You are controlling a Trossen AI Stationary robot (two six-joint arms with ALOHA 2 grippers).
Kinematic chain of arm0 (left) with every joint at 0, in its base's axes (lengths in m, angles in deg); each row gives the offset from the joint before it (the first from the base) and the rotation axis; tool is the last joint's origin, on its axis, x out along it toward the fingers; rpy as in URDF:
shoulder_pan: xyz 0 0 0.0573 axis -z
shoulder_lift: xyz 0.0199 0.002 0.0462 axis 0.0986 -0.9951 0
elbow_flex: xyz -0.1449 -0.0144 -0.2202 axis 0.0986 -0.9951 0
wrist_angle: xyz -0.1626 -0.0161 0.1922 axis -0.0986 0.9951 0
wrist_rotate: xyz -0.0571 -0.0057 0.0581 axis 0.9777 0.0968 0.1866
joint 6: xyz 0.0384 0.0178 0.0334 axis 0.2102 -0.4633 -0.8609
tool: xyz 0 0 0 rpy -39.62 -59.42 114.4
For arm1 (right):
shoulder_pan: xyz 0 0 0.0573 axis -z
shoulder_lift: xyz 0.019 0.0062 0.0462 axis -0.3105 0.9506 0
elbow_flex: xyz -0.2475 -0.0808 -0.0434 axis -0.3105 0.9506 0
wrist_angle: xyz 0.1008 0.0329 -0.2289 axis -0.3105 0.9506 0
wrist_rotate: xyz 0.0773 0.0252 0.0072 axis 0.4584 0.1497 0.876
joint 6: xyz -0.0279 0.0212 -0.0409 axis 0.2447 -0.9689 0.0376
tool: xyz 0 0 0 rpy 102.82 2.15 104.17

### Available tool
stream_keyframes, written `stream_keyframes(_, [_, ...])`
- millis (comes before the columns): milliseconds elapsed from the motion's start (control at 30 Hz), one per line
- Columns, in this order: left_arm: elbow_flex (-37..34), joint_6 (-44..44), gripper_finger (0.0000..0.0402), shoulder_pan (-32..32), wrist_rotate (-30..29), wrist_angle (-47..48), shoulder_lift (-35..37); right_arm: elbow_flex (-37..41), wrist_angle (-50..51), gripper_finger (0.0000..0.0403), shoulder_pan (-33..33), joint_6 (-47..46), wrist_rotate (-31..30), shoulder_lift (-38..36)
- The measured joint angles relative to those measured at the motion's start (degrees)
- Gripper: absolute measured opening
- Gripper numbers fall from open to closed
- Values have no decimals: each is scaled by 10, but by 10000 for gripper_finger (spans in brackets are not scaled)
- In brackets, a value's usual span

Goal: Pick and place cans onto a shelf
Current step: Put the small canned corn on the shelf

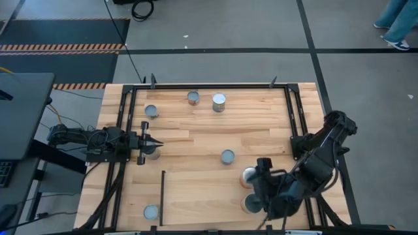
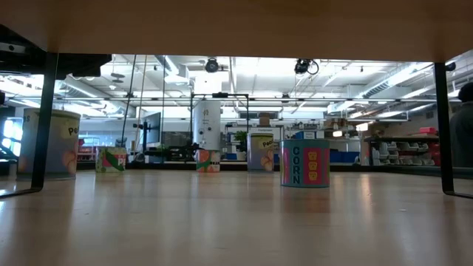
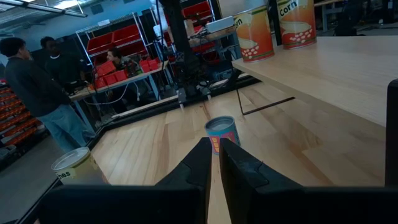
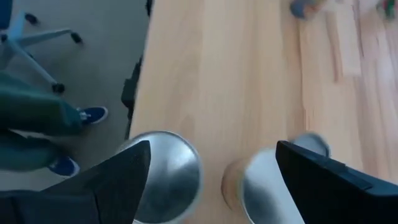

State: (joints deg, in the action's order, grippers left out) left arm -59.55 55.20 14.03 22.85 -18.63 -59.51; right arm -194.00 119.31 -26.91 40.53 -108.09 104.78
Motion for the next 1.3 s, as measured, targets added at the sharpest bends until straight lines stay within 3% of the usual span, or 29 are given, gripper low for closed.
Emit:
stream_keyframes(267, [0, 0, 39, 0, 0, 0, 0, 0, 13, 355, 15, -35, 7, -10])
stream_keyframes(567, [0, 0, 39, 0, 0, 0, 0, 0, -47, 355, 81, 38, -9, -64])
stream_keyframes(767, [0, 0, 39, 0, 0, 0, 0, 0, -84, 355, 179, 108, -17, -72])
stream_keyframes(1000, [0, 0, 39, 0, 0, 0, 0, 0, -167, 355, 326, 143, -23, -28])
stream_keyframes(1300, [0, -6, 39, 0, -9, 0, 0, 0, -230, 384, 472, 90, -31, 68])
